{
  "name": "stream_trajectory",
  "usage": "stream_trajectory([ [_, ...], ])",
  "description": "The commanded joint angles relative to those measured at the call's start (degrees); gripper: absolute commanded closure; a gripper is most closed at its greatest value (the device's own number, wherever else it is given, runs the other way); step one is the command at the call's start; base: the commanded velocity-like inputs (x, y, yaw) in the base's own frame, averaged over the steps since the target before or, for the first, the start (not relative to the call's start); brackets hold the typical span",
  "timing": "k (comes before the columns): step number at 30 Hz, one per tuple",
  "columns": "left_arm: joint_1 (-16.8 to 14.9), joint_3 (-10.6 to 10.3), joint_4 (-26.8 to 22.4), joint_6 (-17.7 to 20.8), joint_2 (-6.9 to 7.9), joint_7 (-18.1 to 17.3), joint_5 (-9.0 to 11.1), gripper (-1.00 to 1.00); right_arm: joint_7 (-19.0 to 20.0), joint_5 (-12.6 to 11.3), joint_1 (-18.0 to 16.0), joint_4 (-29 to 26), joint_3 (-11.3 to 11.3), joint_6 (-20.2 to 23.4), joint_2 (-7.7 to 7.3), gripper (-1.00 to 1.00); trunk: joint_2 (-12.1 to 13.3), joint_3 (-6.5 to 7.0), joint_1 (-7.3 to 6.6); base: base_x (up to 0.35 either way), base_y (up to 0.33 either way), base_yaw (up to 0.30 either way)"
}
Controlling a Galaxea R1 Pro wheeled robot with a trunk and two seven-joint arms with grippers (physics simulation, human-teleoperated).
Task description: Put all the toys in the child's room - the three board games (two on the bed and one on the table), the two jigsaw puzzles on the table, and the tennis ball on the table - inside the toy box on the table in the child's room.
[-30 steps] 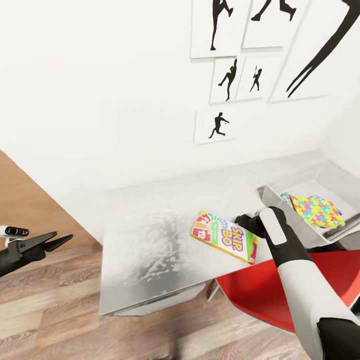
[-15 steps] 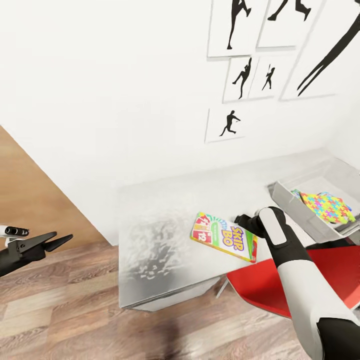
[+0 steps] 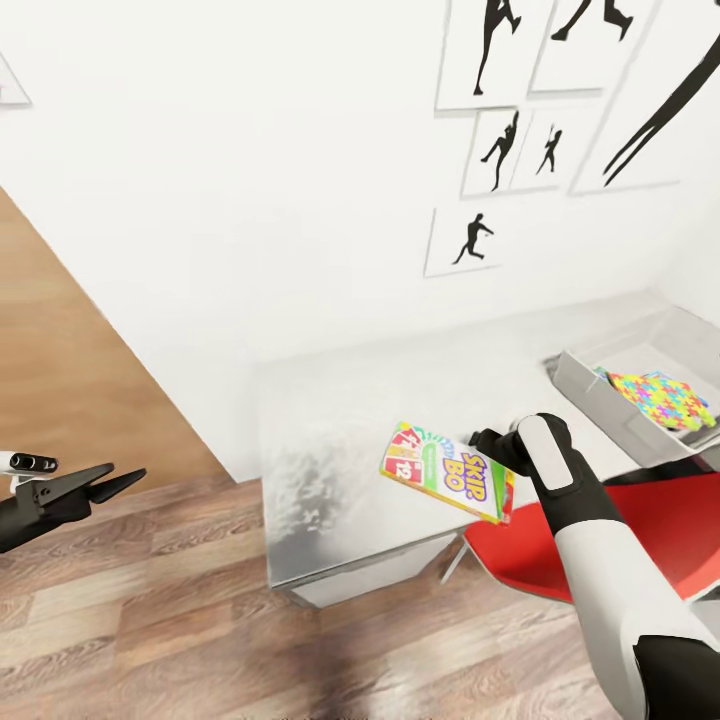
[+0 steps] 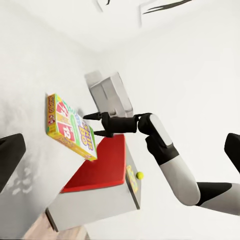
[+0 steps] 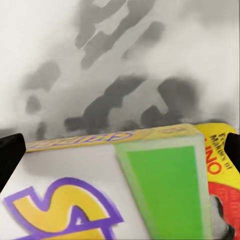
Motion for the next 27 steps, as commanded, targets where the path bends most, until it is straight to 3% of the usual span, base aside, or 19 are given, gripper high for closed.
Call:
stream_trajectory([
  [1, -0.03, 0.01, 0.00, 0.51, 0.02, -0.05, 0.17, -1.00, -0.58, -0.61, -0.04, -0.06, 0.00, 0.13, 0.02, -1.00, -0.11, -0.10, 0.02, -0.146, 0.050, 0.000],
  [10, -0.03, 0.03, 0.01, 0.51, 0.02, -0.05, 0.17, -1.00, -0.58, -0.64, -0.04, -0.06, 0.00, 0.13, -0.04, -1.00, -0.11, -0.10, 0.02, -0.112, 0.046, 0.000],
  [20, -0.03, -0.01, 0.05, 0.51, 0.02, -0.05, 0.17, -1.00, -0.58, -0.64, -0.04, -0.06, 0.00, 0.14, -0.04, -1.00, -0.11, -0.10, 0.02, -0.024, 0.240, 0.000],
  [27, -0.03, -0.01, 0.02, 0.51, 0.02, -0.05, 0.17, -1.00, -0.58, -0.65, -0.04, -0.06, 0.00, 0.14, -0.06, -1.00, -0.11, -0.10, 0.02, -0.029, 0.073, 0.000],
])
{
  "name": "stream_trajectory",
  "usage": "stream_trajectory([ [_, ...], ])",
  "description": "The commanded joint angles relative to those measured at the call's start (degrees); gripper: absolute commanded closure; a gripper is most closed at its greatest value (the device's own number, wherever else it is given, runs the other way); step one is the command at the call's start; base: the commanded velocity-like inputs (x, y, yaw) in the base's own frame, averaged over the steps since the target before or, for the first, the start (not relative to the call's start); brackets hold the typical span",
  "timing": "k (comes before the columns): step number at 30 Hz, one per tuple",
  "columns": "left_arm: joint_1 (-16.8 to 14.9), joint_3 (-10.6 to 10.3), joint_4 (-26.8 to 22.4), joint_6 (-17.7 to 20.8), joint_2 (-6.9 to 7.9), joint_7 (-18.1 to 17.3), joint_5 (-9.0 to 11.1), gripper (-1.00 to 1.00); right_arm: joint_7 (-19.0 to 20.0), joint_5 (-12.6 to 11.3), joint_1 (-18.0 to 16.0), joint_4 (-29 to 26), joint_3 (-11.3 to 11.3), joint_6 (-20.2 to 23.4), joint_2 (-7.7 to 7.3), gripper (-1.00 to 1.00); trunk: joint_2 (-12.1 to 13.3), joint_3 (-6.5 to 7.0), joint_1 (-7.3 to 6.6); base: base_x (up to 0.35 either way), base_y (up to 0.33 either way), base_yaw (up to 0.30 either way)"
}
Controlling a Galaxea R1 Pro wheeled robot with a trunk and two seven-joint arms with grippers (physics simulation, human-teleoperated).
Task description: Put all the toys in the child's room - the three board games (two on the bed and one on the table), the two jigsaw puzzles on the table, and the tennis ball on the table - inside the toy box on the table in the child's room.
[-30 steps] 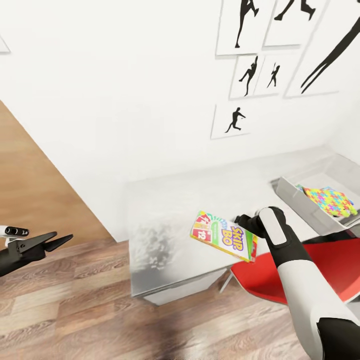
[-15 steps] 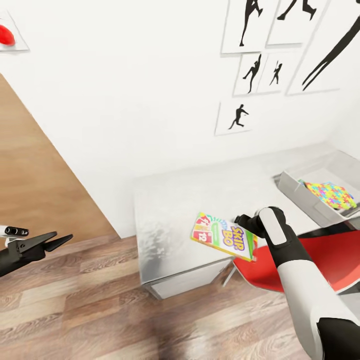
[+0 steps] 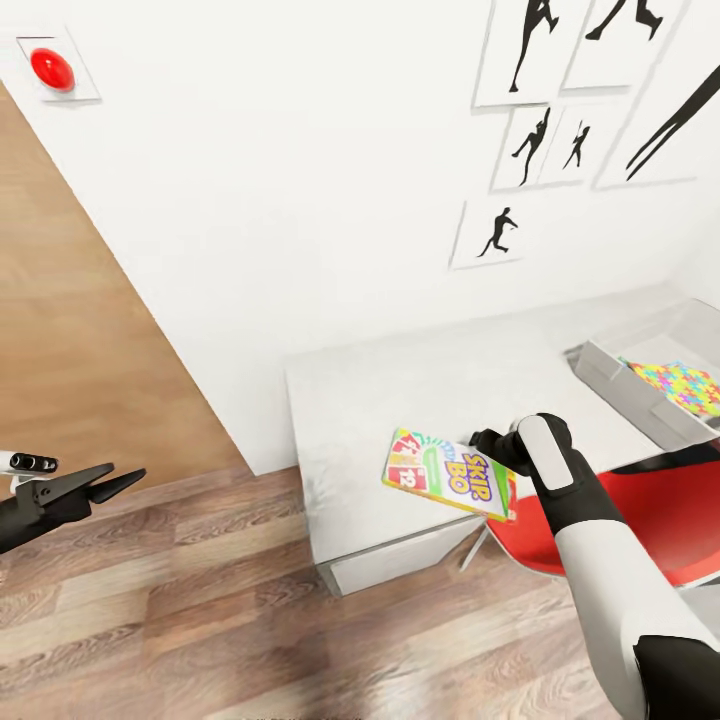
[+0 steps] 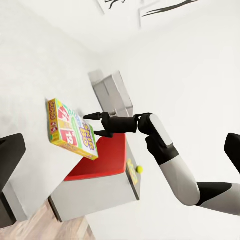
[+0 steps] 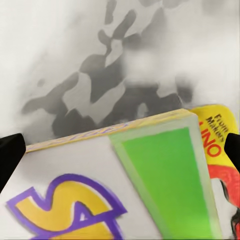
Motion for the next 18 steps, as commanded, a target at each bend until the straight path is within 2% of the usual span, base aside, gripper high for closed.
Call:
stream_trajectory([
  [1, -0.04, 0.00, 0.00, 0.51, 0.02, -0.05, 0.18, -1.00, -0.57, -0.71, -0.04, -0.06, 0.00, 0.09, -0.01, -1.00, -0.10, -0.10, 0.02, -0.110, 0.143, 0.000],
  [18, -0.04, 0.02, 0.07, 0.51, 0.08, -0.05, 0.15, -1.00, -0.57, -0.71, -0.04, -0.15, 0.00, 0.09, 0.02, -1.00, -0.10, -0.10, 0.02, -0.073, 0.020, 0.000],
])
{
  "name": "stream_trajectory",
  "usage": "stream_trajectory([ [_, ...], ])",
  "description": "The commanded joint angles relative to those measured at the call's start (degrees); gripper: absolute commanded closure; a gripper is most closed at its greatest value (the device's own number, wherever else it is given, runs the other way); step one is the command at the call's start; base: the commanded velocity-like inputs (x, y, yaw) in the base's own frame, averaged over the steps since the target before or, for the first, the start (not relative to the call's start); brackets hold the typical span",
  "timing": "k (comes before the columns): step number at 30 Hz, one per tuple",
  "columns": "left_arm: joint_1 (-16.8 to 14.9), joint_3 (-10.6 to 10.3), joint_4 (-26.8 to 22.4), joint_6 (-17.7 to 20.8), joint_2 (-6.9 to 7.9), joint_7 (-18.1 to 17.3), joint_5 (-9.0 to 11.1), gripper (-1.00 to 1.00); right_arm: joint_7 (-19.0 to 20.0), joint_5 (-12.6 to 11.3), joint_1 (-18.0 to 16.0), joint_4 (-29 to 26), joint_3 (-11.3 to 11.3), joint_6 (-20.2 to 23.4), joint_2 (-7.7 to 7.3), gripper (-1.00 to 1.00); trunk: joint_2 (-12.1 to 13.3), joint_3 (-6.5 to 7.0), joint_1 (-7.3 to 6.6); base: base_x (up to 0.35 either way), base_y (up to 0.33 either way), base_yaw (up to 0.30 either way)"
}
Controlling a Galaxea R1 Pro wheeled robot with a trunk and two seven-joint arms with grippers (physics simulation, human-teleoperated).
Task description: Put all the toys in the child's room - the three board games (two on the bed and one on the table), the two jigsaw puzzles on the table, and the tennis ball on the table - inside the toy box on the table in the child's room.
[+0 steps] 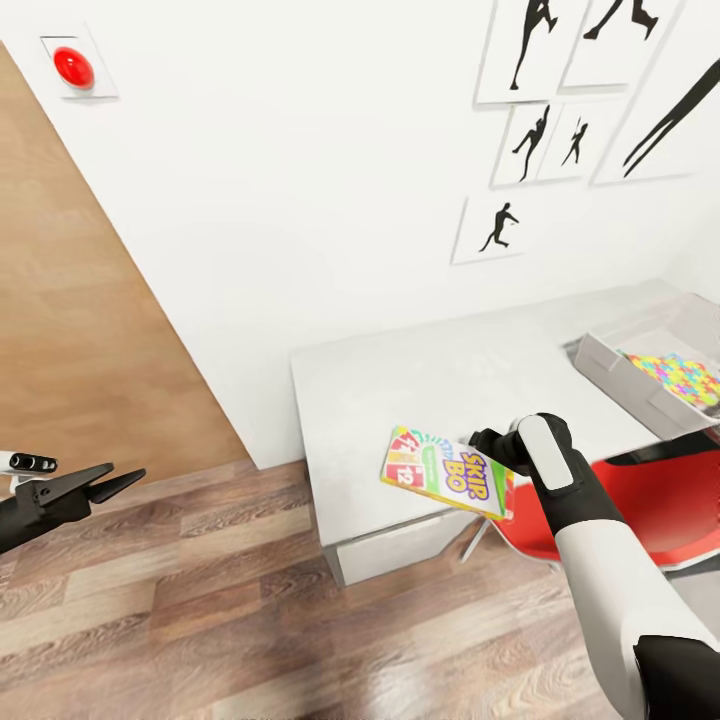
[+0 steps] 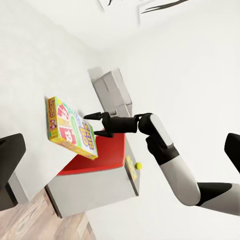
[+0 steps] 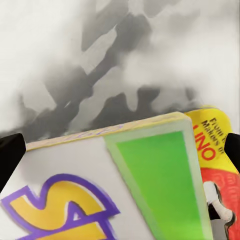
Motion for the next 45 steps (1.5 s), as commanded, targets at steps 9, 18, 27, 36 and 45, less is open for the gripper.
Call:
stream_trajectory([
  [9, -0.03, -0.05, 0.05, 0.51, 0.01, -0.04, 0.20, -1.00, -0.57, -0.60, -0.03, -0.18, -0.07, 0.17, -0.01, -1.00, -0.10, -0.07, 0.02, -0.016, 0.000, -0.001],
  [18, -0.03, -0.05, 0.07, 0.51, -0.02, -0.04, 0.16, -1.00, -0.57, -0.64, -0.04, -0.54, -0.46, 0.19, 0.18, -1.00, -0.10, 0.48, 0.02, 0.000, 0.000, -0.120],
  [27, -0.03, -0.05, 0.08, 0.51, -0.02, -0.04, 0.11, -1.00, -0.68, -0.74, -0.02, -7.23, -0.54, 0.47, 0.27, -1.00, -0.10, 1.16, 0.02, 0.000, 0.000, -0.157],
  [36, -0.01, -0.05, 0.08, 0.51, -0.03, -0.04, 0.19, -1.00, -0.75, -1.79, 3.02, -25.57, -0.73, 4.87, 0.28, -1.00, -0.10, 1.85, 0.02, 0.000, 0.000, -0.157],
  [45, 0.05, -0.05, 0.07, 0.51, -0.04, -0.04, 0.20, -1.00, 3.32, -13.91, 19.79, -35.54, -5.64, 7.91, 0.27, -1.00, -0.10, 2.53, 0.02, 0.000, 0.000, -0.161],
])
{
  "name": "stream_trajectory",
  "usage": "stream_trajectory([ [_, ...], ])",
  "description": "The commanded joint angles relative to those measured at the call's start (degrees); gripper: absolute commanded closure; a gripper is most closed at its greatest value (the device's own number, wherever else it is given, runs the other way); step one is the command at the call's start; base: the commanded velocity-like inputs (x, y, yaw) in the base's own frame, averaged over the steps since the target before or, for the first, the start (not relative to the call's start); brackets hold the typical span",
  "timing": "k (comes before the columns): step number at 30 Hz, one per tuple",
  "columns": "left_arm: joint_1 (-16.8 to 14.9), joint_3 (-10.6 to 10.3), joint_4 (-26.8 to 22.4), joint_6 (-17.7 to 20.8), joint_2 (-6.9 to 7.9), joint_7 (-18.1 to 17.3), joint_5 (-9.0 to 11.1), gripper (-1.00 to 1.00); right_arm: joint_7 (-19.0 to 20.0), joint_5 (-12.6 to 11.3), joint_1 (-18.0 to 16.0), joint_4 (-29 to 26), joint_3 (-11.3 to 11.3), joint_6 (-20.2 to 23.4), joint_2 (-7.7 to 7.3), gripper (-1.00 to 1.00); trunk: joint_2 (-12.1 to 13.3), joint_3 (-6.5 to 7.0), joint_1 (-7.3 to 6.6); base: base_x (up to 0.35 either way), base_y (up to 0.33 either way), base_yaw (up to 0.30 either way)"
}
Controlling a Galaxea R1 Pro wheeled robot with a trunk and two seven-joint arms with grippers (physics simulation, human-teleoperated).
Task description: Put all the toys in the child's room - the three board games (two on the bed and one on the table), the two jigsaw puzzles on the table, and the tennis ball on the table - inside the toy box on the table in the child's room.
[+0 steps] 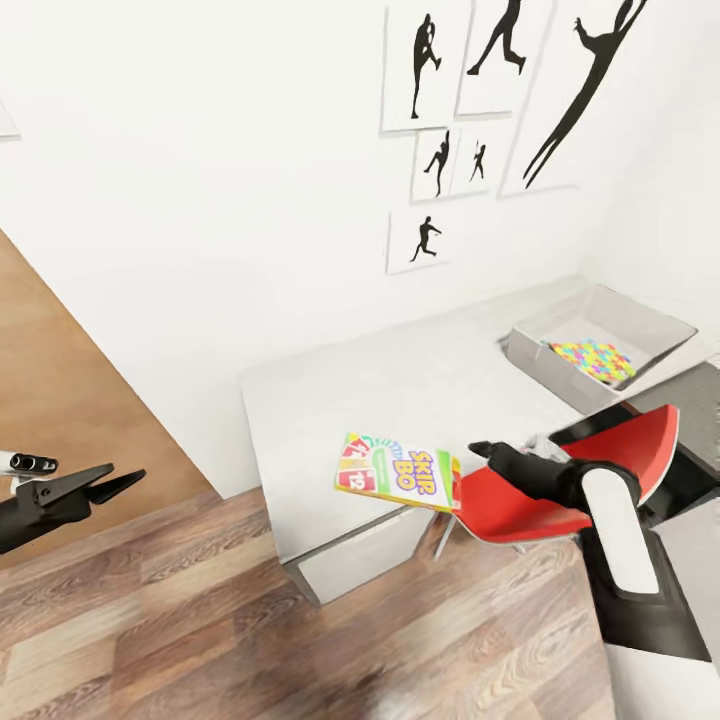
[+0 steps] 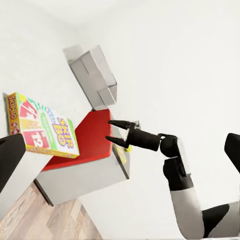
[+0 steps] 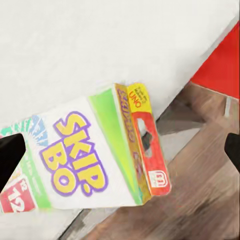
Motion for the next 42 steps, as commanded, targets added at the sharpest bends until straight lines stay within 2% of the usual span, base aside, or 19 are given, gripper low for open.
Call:
stream_trajectory([
  [1, -0.02, 0.02, -0.03, 0.51, 0.03, -0.05, 0.16, -1.00, 4.90, -3.64, 4.33, -0.33, -3.13, 0.04, -0.09, -1.00, -0.10, 0.00, 0.04, 0.000, 0.000, -0.155],
  [2, -0.02, 0.03, -0.02, 0.51, 0.04, -0.05, 0.16, -1.00, 7.36, -4.28, 5.81, -0.38, -4.27, 0.01, -0.11, -1.00, -0.10, 0.07, 0.04, 0.000, 0.000, -0.153],
  [4, -0.01, 0.02, -0.01, 0.51, 0.04, -0.05, 0.17, -1.00, 19.56, -5.67, 12.00, -0.52, -8.38, -0.31, -0.11, -1.00, -0.10, 0.23, 0.04, 0.000, 0.000, -0.146],
  [5, -0.01, 0.01, -0.02, 0.51, 0.03, -0.05, 0.17, -1.00, 22.81, -5.83, 13.48, -0.54, -9.14, -0.51, -0.11, -1.00, -0.10, 0.32, 0.04, 0.000, 0.000, -0.142],
  [6, -0.01, 0.02, -0.03, 0.51, 0.03, -0.05, 0.17, -1.00, 29.16, -5.99, 16.14, -0.56, -10.27, -1.15, -0.14, -1.00, -0.10, 0.40, 0.04, 0.000, 0.000, -0.139],
  [7, -0.01, 0.02, -0.04, 0.51, 0.03, -0.05, 0.17, -1.00, 32.15, -6.01, 17.31, -0.57, -10.67, -1.62, -0.17, -1.00, -0.10, 0.48, 0.04, 0.000, 0.000, -0.137],
  [9, -0.01, 0.00, -0.06, 0.51, 0.02, -0.05, 0.19, -1.00, 42.01, -5.61, 21.10, -0.59, -11.60, -4.12, -0.33, -1.00, -0.10, 0.65, 0.04, 0.000, 0.000, -0.130],
  [13, -0.01, -0.01, -0.08, 0.51, 0.00, -0.05, 0.18, -1.00, 52.26, -2.62, 24.32, -0.61, -11.91, -6.61, -0.62, -1.00, -0.10, 0.99, 0.04, 0.000, -0.035, -0.107],
  [16, -0.01, -0.01, -0.08, 0.51, -0.05, -0.05, 0.18, -1.00, 57.20, -0.17, 24.96, -0.61, -11.98, -7.29, -0.69, -1.00, -0.10, 1.25, 0.04, 0.000, -0.154, -0.083],
  [19, -0.01, -0.01, -0.08, 0.51, -0.06, -0.05, 0.18, -1.00, 60.10, 2.23, 25.16, -0.61, -11.92, -8.22, -0.65, -1.00, -0.10, 1.51, 0.04, 0.000, -0.247, -0.040],
  [22, -0.01, -0.03, -0.10, 0.49, -0.13, -0.02, 0.23, -1.00, 61.90, 3.56, 25.25, -0.61, -11.53, -8.74, -0.63, -1.00, -0.10, 1.73, 0.04, 0.000, -0.191, -0.012],
  [29, -0.01, -0.14, -0.31, 0.45, -0.30, 0.04, 0.26, -1.00, 62.55, 4.20, 25.21, -0.61, -10.65, -9.03, -0.41, -1.00, -0.10, 1.89, 0.04, 0.000, -0.052, -0.002],
  [36, -0.01, -0.18, -0.34, 0.42, -0.41, 0.17, 0.23, -1.00, 62.63, 6.94, 25.19, -0.61, -9.55, -9.12, -0.03, -1.00, -0.10, 1.90, 0.04, 0.000, -0.221, 0.000],
  [42, -0.01, -0.23, -0.34, 0.42, -0.62, 0.16, 0.21, -1.00, 62.55, 7.47, 25.17, -0.61, -9.20, -9.05, -0.25, -1.00, -0.10, 1.90, 0.04, 0.000, -0.110, 0.000],
])
